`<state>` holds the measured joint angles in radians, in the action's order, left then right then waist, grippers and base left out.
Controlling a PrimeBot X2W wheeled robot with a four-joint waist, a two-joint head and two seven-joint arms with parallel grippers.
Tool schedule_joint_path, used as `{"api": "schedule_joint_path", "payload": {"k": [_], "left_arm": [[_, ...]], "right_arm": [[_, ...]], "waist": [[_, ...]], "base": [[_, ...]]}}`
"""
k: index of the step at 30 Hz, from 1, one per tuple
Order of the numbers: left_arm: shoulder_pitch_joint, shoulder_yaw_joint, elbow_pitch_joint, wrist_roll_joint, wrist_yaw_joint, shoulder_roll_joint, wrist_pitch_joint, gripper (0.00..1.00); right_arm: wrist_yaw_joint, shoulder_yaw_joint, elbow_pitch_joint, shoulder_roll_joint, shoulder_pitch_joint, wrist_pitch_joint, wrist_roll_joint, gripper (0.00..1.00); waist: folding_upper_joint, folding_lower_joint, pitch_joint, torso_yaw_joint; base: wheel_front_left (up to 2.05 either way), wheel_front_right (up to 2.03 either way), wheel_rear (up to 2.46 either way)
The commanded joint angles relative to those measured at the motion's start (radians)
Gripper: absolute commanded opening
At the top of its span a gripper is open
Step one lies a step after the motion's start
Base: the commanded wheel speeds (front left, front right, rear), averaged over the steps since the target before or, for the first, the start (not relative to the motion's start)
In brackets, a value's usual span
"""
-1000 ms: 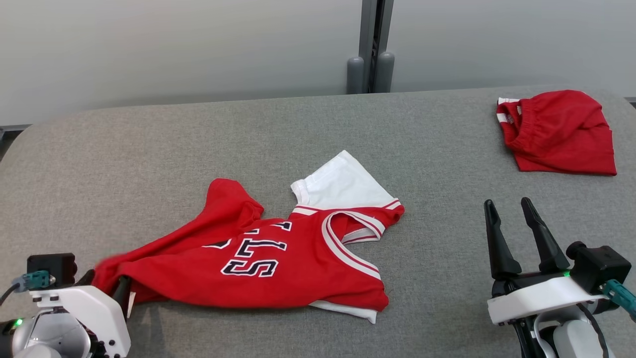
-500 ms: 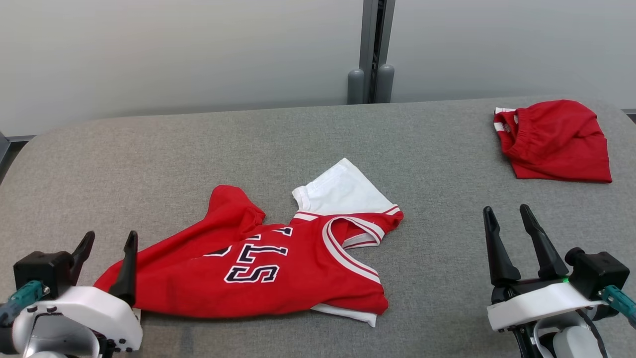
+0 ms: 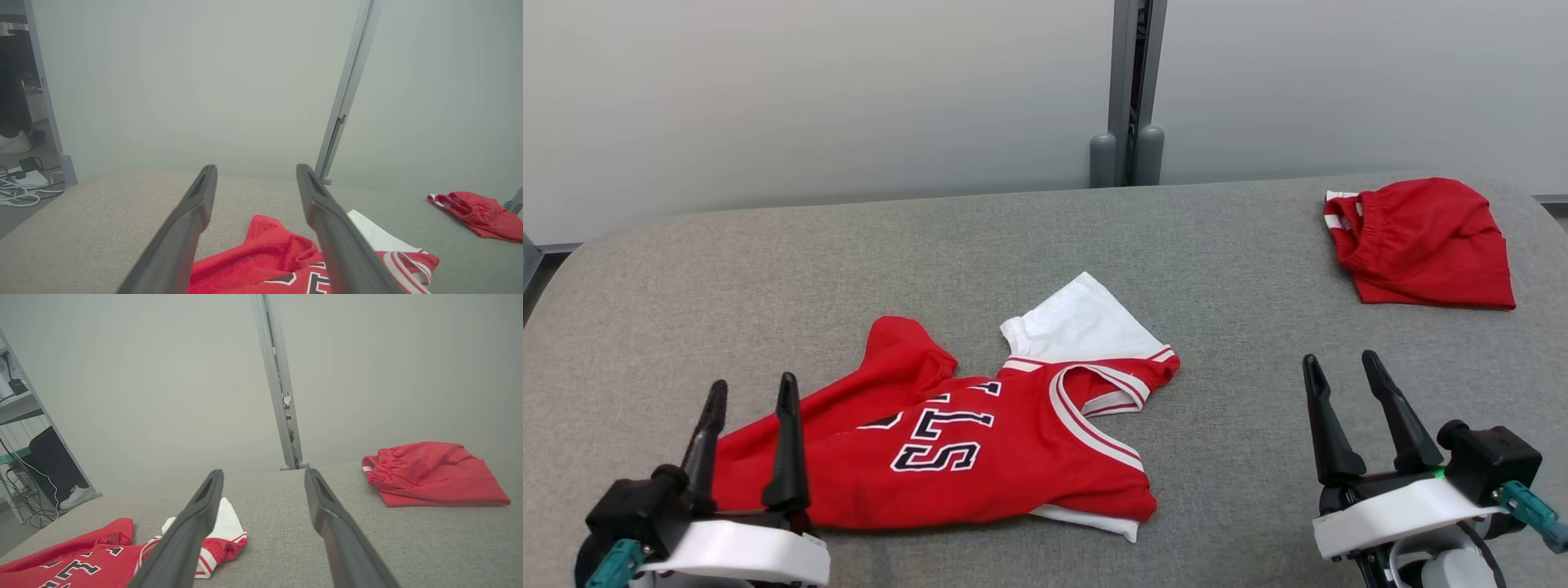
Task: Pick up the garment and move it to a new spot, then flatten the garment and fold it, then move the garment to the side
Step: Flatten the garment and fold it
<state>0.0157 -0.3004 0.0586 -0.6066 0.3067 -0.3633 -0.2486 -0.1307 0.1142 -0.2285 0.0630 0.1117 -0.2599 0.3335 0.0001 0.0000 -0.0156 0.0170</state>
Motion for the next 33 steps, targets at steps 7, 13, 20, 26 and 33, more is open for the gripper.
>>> {"api": "schedule_joint_path", "payload": {"k": [7, 13, 20, 26, 33], "left_arm": [[0.010, 0.054, -0.058, 0.037, -0.055, 0.083, -0.017, 1.00], [0.004, 0.085, -0.087, 0.084, -0.104, 0.120, -0.017, 1.00], [0.001, 0.097, -0.116, 0.114, -0.141, 0.142, -0.017, 1.00], [-0.011, 0.092, -0.142, 0.134, -0.175, 0.166, -0.018, 1.00], [-0.014, 0.100, -0.169, 0.148, -0.197, 0.186, -0.017, 1.00]], "right_arm": [[0.000, 0.019, -0.003, 0.002, -0.021, -0.004, 0.009, 1.00], [0.000, 0.033, -0.008, 0.010, -0.011, -0.004, 0.009, 1.00], [0.000, 0.070, -0.030, 0.021, -0.006, -0.004, 0.021, 1.00], [0.000, 0.236, -0.099, 0.062, 0.031, 0.113, 0.117, 1.00], [0.000, 0.341, -0.176, 0.109, 0.080, 0.220, 0.215, 1.00]], "waist": [[-0.0001, 0.0000, -0.005, -0.011], [-0.0001, 0.0000, -0.001, -0.021], [-0.0001, 0.0000, 0.005, -0.035], [-0.0001, 0.0000, 0.004, -0.080], [-0.0001, 0.0000, 0.003, -0.167]], "base": [[0.00, 0.00, 0.00], [0.00, 0.00, 0.00], [0.00, 0.00, 0.00], [0.00, 0.00, 0.00], [0.00, 0.00, 0.00]]}}
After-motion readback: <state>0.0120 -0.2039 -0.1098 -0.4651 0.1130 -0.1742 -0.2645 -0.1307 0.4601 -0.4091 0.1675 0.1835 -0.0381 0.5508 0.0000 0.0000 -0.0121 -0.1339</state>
